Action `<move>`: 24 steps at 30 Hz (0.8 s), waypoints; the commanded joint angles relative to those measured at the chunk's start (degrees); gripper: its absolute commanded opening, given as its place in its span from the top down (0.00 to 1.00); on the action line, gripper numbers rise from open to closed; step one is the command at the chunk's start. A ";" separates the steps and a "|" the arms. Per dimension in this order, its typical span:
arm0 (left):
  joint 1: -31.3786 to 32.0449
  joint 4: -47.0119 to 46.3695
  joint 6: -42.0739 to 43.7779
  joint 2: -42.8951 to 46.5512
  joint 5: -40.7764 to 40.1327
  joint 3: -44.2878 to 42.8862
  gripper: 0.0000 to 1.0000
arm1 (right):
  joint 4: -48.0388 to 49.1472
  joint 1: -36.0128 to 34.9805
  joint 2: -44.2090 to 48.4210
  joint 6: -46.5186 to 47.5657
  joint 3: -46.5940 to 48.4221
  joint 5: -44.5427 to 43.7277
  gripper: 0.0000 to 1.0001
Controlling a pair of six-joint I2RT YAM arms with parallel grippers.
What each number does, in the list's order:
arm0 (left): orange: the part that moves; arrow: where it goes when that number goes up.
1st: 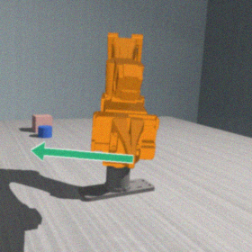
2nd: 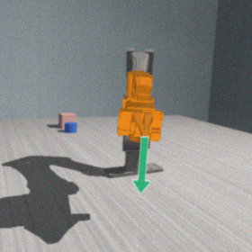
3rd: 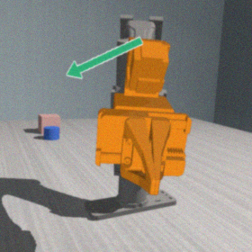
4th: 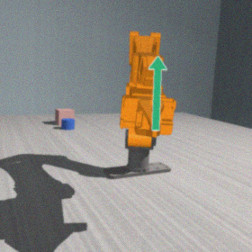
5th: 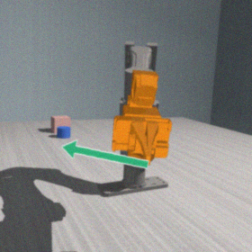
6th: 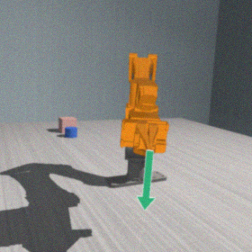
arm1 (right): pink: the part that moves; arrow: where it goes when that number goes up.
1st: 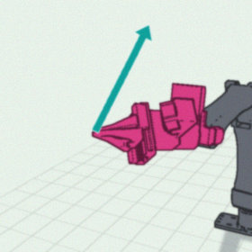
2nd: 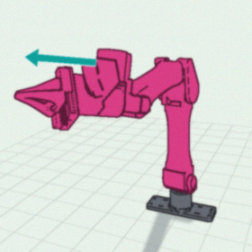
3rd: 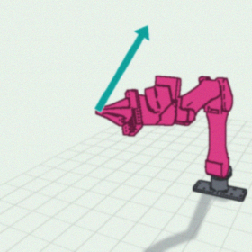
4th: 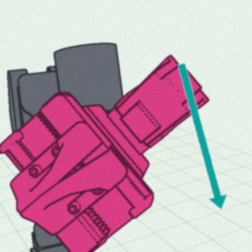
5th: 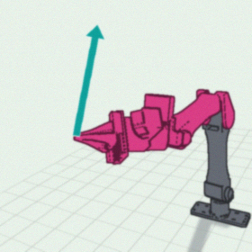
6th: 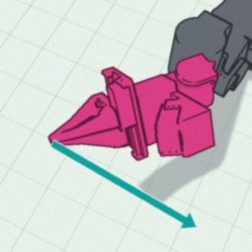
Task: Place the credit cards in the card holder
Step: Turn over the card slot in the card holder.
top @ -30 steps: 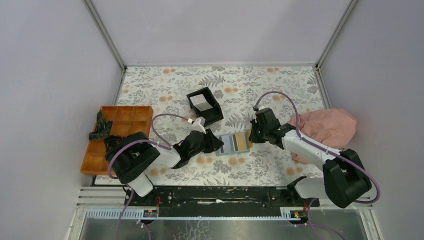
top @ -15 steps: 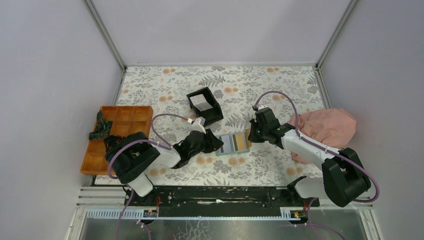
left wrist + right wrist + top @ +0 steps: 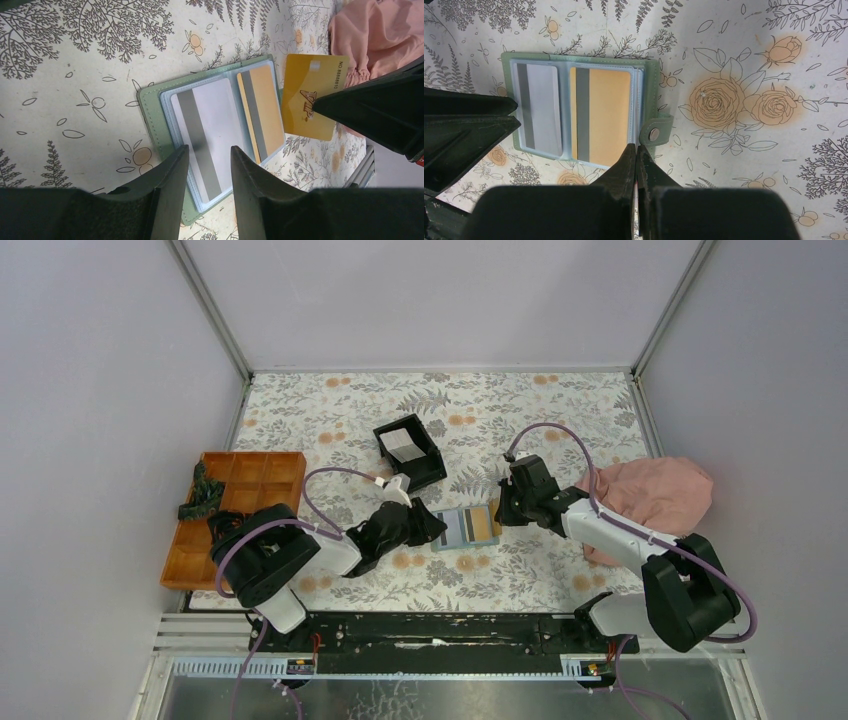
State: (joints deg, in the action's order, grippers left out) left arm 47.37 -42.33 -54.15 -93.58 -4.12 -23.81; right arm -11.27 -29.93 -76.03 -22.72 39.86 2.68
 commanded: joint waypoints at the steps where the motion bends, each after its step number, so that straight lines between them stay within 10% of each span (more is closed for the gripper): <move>1: 0.37 3.16 1.33 -0.80 -1.68 -1.13 0.56 | 0.61 0.16 1.10 0.67 0.89 0.36 1.00; 24: 0.42 3.70 1.24 -0.92 -1.96 -1.35 0.56 | -1.57 0.14 3.77 1.20 2.06 -2.13 1.00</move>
State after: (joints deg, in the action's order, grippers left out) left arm 47.55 -41.41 -54.15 -93.58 -4.49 -24.34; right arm -13.54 -29.93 -73.12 -22.06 40.01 -0.54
